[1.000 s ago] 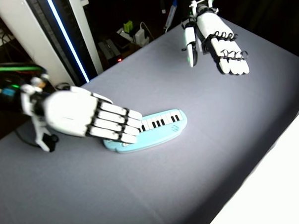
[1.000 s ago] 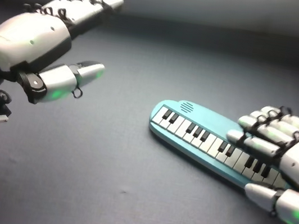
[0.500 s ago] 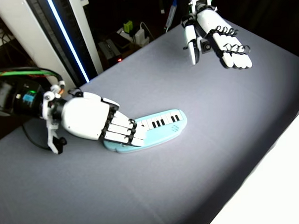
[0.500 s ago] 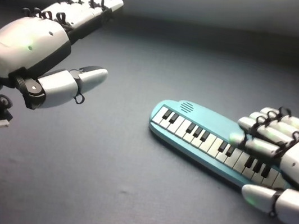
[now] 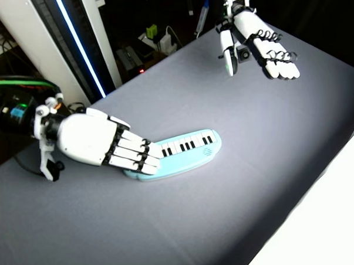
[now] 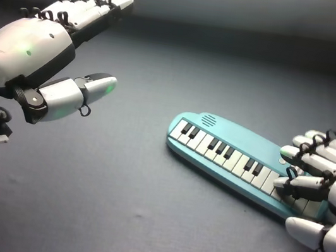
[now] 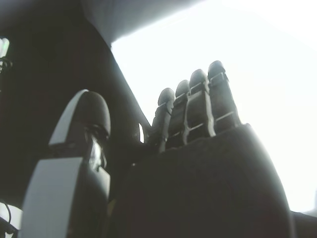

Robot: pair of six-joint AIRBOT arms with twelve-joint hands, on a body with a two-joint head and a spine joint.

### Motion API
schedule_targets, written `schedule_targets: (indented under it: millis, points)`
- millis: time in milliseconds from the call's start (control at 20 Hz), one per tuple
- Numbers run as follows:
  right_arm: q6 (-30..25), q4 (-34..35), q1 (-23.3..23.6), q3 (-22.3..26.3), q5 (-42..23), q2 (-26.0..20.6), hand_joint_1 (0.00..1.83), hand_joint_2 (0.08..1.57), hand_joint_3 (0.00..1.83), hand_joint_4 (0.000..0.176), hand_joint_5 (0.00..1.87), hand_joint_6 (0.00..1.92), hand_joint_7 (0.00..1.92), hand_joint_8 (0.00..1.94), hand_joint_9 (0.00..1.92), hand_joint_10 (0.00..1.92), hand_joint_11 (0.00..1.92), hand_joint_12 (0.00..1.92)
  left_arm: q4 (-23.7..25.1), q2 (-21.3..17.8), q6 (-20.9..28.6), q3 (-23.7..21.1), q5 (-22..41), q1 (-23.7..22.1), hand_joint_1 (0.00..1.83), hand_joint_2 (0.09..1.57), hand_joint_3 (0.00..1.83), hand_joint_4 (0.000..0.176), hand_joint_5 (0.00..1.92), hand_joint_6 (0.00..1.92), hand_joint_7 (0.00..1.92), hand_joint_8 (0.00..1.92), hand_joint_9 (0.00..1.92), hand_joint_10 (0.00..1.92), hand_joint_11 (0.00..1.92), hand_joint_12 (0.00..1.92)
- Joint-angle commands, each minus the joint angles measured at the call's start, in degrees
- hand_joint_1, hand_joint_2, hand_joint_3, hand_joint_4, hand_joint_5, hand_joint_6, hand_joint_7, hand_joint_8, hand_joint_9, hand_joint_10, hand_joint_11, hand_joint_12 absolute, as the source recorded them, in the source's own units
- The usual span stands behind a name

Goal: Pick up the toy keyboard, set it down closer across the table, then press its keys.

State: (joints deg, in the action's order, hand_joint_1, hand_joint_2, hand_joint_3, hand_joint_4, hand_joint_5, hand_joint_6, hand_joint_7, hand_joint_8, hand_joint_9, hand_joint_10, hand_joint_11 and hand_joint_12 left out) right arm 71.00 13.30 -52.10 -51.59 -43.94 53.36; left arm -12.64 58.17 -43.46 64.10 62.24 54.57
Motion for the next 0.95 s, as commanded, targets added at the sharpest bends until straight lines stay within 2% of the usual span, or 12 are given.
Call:
schedule_targets:
  millis: [0,250,400,500,550,600,650,700,750,800,850,900]
  points:
    - [0.1,-0.3,0.2,-0.1,-5.3,-0.1,0.00,1.37,0.00,0.000,0.75,0.02,0.21,0.01,0.00,0.00,0.00,0.00,0.2,-0.4,0.2,-0.1,7.1,-0.4,0.59,1.43,0.00,0.000,0.03,0.00,0.00,0.00,0.00,0.00,0.00,0.00]
    - [-0.1,0.2,0.3,1.7,-11.0,-2.5,0.00,1.39,0.01,0.000,0.10,0.00,0.00,0.00,0.00,0.00,0.00,0.00,0.1,-0.5,0.2,-0.4,8.0,-0.1,0.61,1.42,0.00,0.000,0.02,0.00,0.00,0.00,0.00,0.00,0.00,0.00]
    - [-1.4,0.3,-0.2,3.7,-17.9,-5.0,0.00,1.41,0.01,0.003,0.00,0.00,0.00,0.00,0.00,0.00,0.00,0.00,-0.5,-1.2,0.2,-1.1,10.0,1.0,0.68,1.41,0.00,0.000,0.00,0.00,0.00,0.00,0.00,0.00,0.00,0.00]
    - [-2.9,0.5,-1.4,5.0,-23.9,-7.1,0.00,1.41,0.00,0.047,0.00,0.00,0.00,0.00,0.00,0.00,0.00,0.00,-1.4,-2.0,0.2,-2.0,13.0,2.3,0.65,1.42,0.00,0.015,0.00,0.00,0.00,0.00,0.00,0.00,0.00,0.00]
    - [-3.8,0.9,-2.2,5.5,-27.1,-7.8,0.04,1.42,0.00,0.040,0.00,0.00,0.00,0.00,0.00,0.00,0.00,0.00,-1.9,-2.5,0.2,-2.5,14.7,3.0,0.59,1.42,0.00,0.028,0.00,0.00,0.00,0.00,0.00,0.00,0.00,0.00]
    - [-5.2,1.3,-3.2,6.0,-30.6,-8.9,0.06,1.42,0.00,0.057,0.00,0.00,0.00,0.00,0.00,0.00,0.00,0.00,-2.5,-3.0,0.2,-3.1,16.8,3.7,0.55,1.44,0.01,0.010,0.00,0.00,0.00,0.00,0.00,0.00,0.00,0.00]
    - [-6.7,1.8,-4.4,6.2,-34.4,-9.8,0.04,1.41,0.00,0.099,0.00,0.00,0.00,0.00,0.00,0.00,0.00,0.00,-3.1,-3.6,0.2,-3.7,19.2,4.5,0.42,1.44,0.01,0.034,0.00,0.00,0.00,0.00,0.00,0.00,0.00,0.00]
    - [-7.6,2.2,-5.2,6.4,-36.9,-10.3,0.07,1.39,0.00,0.128,0.00,0.00,0.00,0.00,0.00,0.00,0.00,0.00,-3.5,-3.9,0.2,-4.1,20.8,5.0,0.43,1.45,0.01,0.015,0.00,0.00,0.00,0.00,0.00,0.00,0.00,0.00]
    - [-8.4,2.8,-6.5,6.7,-40.1,-11.1,0.11,1.38,0.00,0.132,0.00,0.00,0.00,0.00,0.00,0.00,0.00,0.00,-4.0,-4.5,0.2,-4.6,22.9,5.7,0.40,1.46,0.01,0.067,0.00,0.00,0.00,0.00,0.00,0.00,0.00,0.00]
    - [-8.9,3.7,-7.8,7.1,-43.1,-11.9,0.17,1.39,0.00,0.139,0.00,0.00,0.00,0.00,0.00,0.00,0.00,0.00,-4.5,-5.0,0.2,-5.1,25.3,6.4,0.36,1.46,0.01,0.063,0.00,0.00,0.00,0.00,0.00,0.00,0.00,0.00]
    - [-9.9,5.0,-9.4,7.4,-46.9,-12.5,0.20,1.39,0.00,0.121,0.00,0.00,0.00,0.00,0.00,0.00,0.00,0.00,-4.9,-5.7,0.1,-5.7,27.5,6.9,0.35,1.43,0.00,0.058,0.00,0.00,0.00,0.00,0.00,0.00,0.00,0.00]
    - [-10.7,6.0,-10.7,7.5,-49.8,-12.7,0.21,1.39,0.00,0.110,0.00,0.00,0.00,0.00,0.00,0.00,0.00,0.00,-5.0,-6.0,0.2,-6.0,29.3,7.1,0.38,1.43,0.00,0.077,0.00,0.00,0.00,0.00,0.00,0.00,0.00,0.00]
